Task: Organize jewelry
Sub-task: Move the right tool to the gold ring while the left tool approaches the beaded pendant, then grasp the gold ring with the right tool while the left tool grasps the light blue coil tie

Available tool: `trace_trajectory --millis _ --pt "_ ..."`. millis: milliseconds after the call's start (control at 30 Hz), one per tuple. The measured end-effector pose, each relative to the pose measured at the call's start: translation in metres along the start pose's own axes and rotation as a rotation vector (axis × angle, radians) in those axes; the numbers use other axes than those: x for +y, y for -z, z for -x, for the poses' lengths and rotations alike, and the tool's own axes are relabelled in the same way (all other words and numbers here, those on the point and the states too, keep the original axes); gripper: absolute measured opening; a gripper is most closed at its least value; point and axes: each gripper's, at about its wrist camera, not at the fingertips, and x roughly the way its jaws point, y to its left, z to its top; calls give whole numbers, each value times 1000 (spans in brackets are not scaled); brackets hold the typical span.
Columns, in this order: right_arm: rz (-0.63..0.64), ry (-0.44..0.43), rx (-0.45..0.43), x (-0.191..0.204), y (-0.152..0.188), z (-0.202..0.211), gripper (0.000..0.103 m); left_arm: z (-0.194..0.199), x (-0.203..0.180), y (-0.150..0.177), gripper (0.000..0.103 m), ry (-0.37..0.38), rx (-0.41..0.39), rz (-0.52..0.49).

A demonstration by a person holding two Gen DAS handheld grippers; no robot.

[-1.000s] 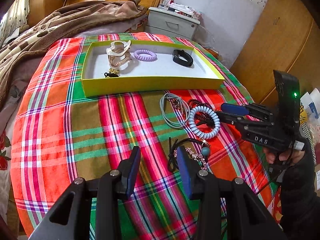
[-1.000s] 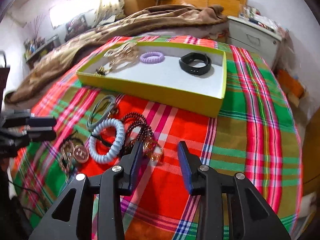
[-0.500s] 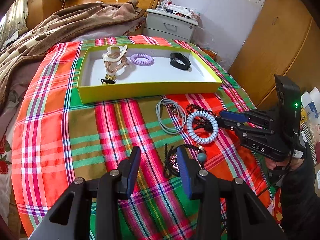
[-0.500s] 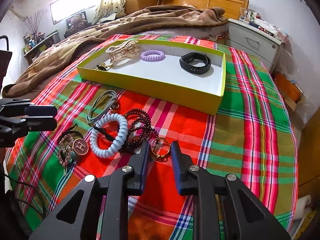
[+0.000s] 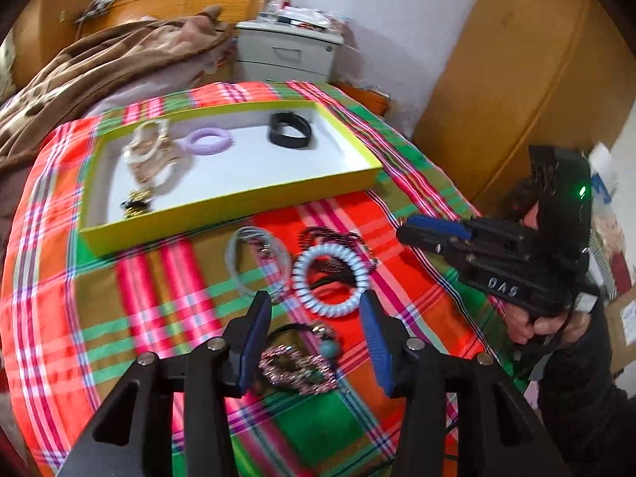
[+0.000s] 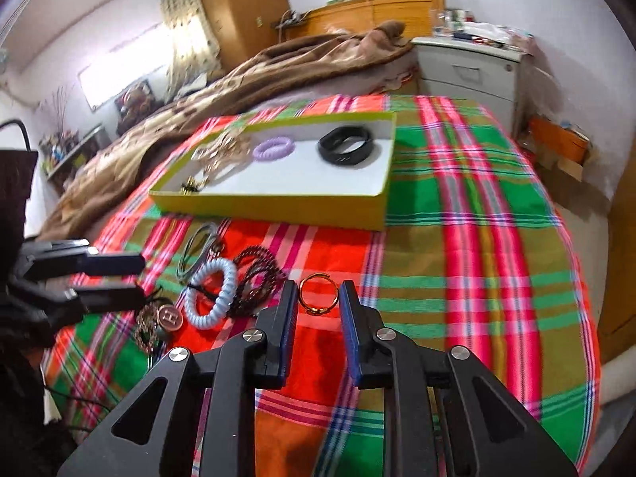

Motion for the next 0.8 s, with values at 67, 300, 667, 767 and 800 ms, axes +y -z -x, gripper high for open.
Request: trace_trajectory --millis 67,300,667,767,800 --pt "-6 5 -10 -2 0 4 22 -5 -12 -1 48 -26 5 -49" --pt "-24 10 -28 -5 4 11 22 -32 -51 3 48 -98 62 -209" --pt "-36 2 -50 -8 6 19 22 -53 -57 3 42 -124 106 -249" --pt "-40 4 -50 -10 6 19 22 -54 -55 0 33 -114 110 -228" --pt "-42 5 -50 -10 6 19 22 -53 -53 0 26 -116 108 -222"
